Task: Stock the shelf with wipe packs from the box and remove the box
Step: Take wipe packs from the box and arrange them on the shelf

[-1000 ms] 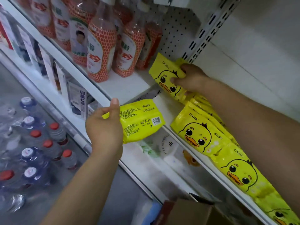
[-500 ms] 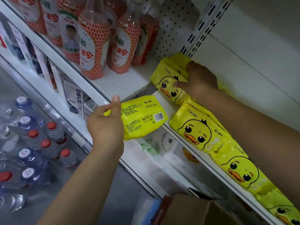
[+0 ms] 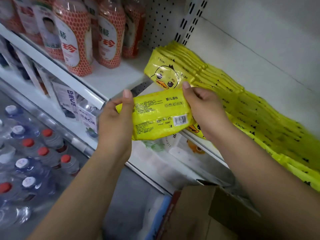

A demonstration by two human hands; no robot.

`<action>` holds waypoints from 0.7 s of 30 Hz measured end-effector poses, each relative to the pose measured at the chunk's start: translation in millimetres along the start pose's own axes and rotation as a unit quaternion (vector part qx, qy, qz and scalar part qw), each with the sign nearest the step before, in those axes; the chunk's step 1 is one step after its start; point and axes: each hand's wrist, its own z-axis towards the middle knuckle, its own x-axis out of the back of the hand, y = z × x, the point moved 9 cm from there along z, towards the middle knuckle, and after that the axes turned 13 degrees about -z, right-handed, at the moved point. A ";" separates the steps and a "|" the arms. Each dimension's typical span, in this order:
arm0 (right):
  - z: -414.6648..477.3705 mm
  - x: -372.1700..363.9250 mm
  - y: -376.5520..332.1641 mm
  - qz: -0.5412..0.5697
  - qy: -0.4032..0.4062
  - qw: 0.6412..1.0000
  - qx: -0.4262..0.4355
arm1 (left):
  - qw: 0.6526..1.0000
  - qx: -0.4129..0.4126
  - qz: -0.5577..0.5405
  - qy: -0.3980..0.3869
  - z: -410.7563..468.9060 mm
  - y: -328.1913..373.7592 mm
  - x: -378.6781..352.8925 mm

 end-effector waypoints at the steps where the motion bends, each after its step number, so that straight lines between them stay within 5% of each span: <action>1: -5.1 5.8 -1.2 0.011 0.024 1.000 0.007 | 1.000 0.006 -0.011 -0.005 -2.4 -2.3 -0.6; 7: -23.4 28.1 7.3 0.006 0.122 0.992 0.010 | 1.000 0.006 -0.016 -0.010 -13.2 -8.9 3.4; 21: -51.0 55.1 35.7 -0.050 0.169 0.984 -0.006 | 0.995 -0.011 0.091 -0.033 -34.6 -9.4 16.7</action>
